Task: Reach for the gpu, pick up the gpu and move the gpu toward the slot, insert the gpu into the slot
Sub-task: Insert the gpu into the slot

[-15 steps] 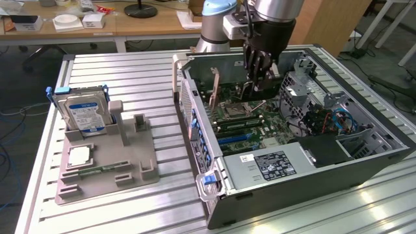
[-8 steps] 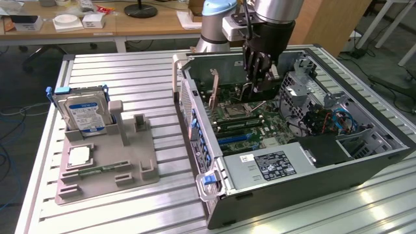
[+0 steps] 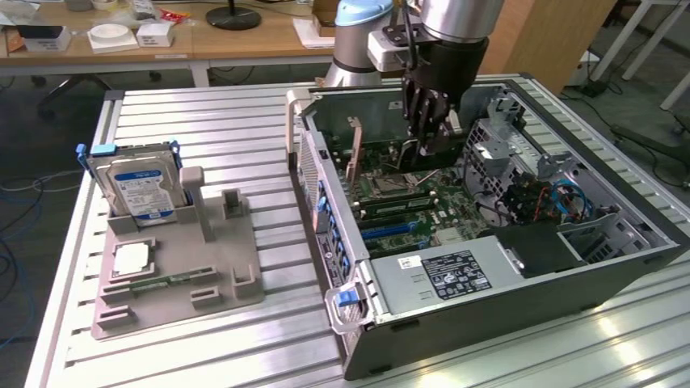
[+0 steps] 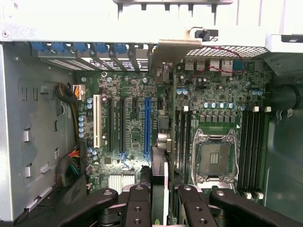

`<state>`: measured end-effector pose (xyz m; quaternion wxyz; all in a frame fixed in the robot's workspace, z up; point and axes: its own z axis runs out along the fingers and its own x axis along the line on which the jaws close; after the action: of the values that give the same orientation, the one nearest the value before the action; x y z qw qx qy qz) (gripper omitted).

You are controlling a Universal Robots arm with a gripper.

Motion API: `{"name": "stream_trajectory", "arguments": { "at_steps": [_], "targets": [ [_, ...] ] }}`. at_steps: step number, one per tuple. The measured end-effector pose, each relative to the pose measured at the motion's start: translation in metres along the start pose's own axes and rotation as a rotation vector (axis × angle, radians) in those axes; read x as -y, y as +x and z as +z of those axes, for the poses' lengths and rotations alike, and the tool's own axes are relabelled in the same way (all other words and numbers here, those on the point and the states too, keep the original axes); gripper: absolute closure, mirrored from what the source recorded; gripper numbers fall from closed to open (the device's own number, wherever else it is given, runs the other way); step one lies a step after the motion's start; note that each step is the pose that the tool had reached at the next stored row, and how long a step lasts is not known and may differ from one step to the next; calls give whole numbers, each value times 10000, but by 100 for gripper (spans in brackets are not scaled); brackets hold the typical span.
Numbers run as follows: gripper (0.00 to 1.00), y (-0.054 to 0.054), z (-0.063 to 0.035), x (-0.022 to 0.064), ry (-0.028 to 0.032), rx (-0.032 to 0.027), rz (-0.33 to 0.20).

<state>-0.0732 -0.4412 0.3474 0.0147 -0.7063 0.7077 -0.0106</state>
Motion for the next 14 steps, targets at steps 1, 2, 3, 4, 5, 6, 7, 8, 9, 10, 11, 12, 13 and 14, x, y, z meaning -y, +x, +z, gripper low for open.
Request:
{"name": "stream_trajectory", "arguments": {
  "at_steps": [1, 2, 3, 4, 5, 6, 7, 8, 9, 10, 11, 12, 13, 14],
  "targets": [
    [73, 2, 4, 0, 0, 0, 0],
    [73, 5, 7, -1, 0, 0, -1],
    [73, 8, 10, -2, 0, 0, -2],
    [73, 11, 14, -3, 0, 1, -2],
    [73, 16, 17, -6, 1, 1, -1],
    [73, 21, 20, -7, 1, 1, -2],
    [73, 26, 23, -10, 1, 1, -1],
    [73, 30, 26, -11, 1, 0, -2],
    [73, 34, 29, -13, 1, 0, -1],
    [73, 38, 32, -15, 0, -1, -2],
    [73, 42, 36, -17, 1, 0, -2],
    [73, 46, 40, -19, 1, -1, -2],
    [73, 50, 43, -21, 1, -1, -2],
    [73, 53, 47, -23, 1, -1, -2]
  ]
}}
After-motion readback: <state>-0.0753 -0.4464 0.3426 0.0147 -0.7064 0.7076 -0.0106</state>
